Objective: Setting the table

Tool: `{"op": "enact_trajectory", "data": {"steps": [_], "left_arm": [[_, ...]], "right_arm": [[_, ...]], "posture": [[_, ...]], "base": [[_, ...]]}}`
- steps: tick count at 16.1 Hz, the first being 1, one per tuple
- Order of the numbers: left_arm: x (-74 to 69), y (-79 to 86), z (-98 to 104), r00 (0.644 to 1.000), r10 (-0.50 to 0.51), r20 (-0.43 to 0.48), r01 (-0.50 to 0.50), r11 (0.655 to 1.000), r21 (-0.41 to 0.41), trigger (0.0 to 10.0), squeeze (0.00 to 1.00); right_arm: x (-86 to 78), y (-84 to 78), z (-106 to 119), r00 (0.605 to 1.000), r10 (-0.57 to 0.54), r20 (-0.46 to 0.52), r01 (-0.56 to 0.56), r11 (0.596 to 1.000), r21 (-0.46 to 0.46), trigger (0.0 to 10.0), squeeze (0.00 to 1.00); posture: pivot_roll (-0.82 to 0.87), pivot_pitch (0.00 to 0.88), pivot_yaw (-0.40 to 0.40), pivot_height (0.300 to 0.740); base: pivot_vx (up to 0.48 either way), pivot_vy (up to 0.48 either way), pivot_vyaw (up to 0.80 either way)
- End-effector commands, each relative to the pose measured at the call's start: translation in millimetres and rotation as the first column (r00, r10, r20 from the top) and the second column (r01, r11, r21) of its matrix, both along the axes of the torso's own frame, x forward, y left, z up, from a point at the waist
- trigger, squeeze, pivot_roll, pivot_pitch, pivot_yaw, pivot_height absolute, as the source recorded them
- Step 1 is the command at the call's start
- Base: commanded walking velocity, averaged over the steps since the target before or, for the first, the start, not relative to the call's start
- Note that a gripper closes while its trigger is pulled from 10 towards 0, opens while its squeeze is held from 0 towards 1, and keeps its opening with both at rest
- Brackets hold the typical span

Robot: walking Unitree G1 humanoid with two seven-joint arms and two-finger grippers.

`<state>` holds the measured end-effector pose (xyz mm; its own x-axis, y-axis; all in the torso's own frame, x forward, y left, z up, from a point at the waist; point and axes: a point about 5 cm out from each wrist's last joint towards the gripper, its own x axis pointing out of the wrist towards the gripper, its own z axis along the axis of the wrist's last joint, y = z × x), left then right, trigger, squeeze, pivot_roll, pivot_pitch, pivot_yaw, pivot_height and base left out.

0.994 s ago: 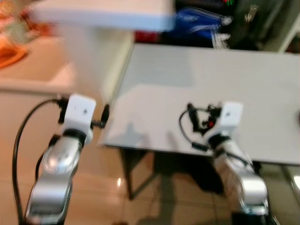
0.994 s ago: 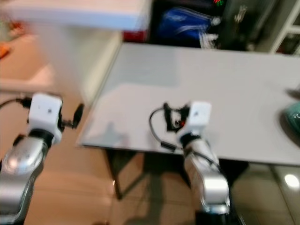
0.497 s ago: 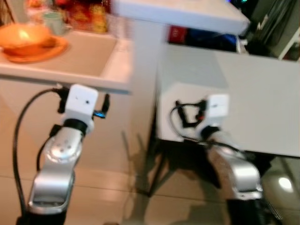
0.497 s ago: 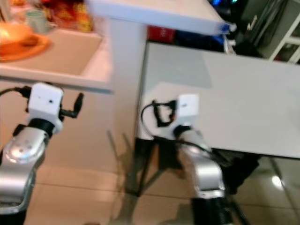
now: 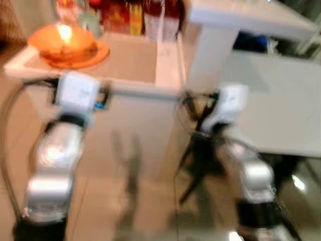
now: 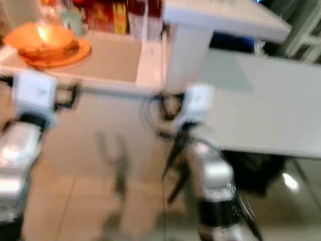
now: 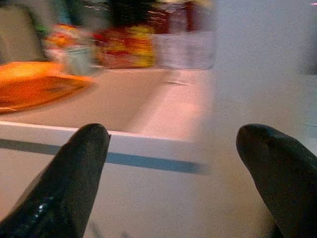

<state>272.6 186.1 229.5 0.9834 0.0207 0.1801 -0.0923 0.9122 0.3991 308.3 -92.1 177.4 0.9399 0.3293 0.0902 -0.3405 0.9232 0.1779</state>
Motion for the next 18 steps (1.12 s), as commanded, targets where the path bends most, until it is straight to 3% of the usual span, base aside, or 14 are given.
{"op": "enact_trajectory", "data": {"steps": [1, 10, 14, 18], "left_arm": [[-0.2, -12.1, 10, 0.998, -0.043, 0.041, 0.043, 0.999, -0.006, 10.0, 0.00], [0.8, -11.5, 21, 0.997, -0.046, 0.062, 0.046, 0.999, 0.006, 10.0, 0.00], [-4.5, 5.7, -14, 0.998, 0.053, -0.046, -0.056, 0.996, -0.066, 10.0, 0.00], [-5.7, -2.3, -24, 0.996, 0.026, -0.081, -0.033, 0.995, -0.094, 10.0, 0.00]], "right_arm": [[3.0, -13.0, 9, 0.998, -0.040, 0.041, 0.039, 0.999, 0.006, 10.0, 0.00], [1.4, -18.6, 17, 0.995, -0.069, 0.079, 0.061, 0.993, 0.103, 10.0, 0.00], [-1.8, -28.0, 9, 0.992, -0.123, 0.040, 0.120, 0.990, 0.072, 10.0, 0.00], [-1.3, -39.4, 8, 0.987, -0.155, 0.033, 0.153, 0.987, 0.058, 10.0, 0.00]], "posture": [[0.12, 0.000, -0.099, 0.740], [0.11, 0.000, -0.079, 0.740], [0.10, 0.000, -0.085, 0.740], [0.10, 0.000, -0.092, 0.740]], "base": [[0.000, 0.480, -0.80], [0.000, 0.480, -0.05], [0.000, 0.480, 0.00], [0.000, 0.000, 0.00]]}}
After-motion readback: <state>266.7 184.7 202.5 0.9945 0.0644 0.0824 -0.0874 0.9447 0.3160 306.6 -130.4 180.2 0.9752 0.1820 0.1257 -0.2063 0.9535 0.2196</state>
